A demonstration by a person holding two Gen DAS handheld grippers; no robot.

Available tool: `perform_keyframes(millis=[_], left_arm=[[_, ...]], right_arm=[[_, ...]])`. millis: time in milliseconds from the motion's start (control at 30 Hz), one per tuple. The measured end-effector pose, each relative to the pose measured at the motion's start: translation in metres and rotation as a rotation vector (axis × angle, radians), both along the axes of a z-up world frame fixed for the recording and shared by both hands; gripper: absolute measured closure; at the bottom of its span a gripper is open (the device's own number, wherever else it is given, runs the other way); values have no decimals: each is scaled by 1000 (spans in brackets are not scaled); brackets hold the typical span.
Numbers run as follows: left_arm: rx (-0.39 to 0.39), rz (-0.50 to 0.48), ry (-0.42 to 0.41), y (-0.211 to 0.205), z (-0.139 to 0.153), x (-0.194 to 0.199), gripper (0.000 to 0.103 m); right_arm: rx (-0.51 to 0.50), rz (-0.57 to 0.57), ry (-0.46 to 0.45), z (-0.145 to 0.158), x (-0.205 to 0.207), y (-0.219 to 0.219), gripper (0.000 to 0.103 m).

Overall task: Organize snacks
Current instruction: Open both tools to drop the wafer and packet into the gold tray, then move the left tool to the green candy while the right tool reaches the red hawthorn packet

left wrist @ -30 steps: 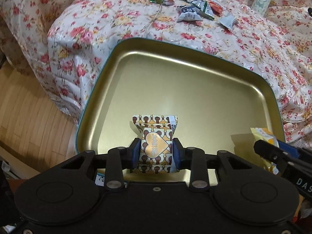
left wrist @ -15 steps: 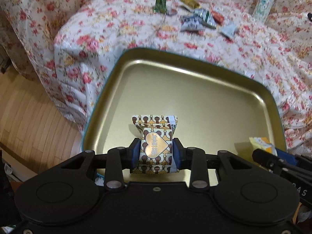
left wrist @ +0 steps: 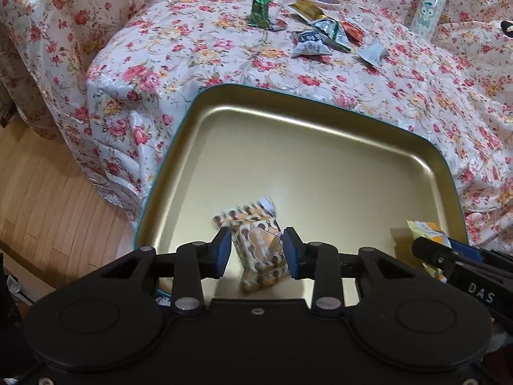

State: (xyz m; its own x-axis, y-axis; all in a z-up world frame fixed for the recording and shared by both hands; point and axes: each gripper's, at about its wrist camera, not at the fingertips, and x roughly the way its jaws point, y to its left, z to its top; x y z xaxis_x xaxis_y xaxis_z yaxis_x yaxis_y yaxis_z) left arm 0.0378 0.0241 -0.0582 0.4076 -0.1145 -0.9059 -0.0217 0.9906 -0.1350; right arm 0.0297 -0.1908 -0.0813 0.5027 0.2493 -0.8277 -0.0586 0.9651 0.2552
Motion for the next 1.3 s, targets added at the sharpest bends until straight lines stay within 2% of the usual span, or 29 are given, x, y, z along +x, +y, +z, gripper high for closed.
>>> perform_keyframes(millis=[467, 933, 1300], left_arm=[[6, 0, 44, 0, -5, 2, 59], [25, -20, 60, -3, -3, 3, 59], [30, -111, 83, -9, 10, 6, 59]], right_arm=[[10, -2, 21, -2, 2, -1, 63], [-2, 9, 3, 5, -1, 0, 63], [-20, 81, 22, 17, 8, -1, 63]])
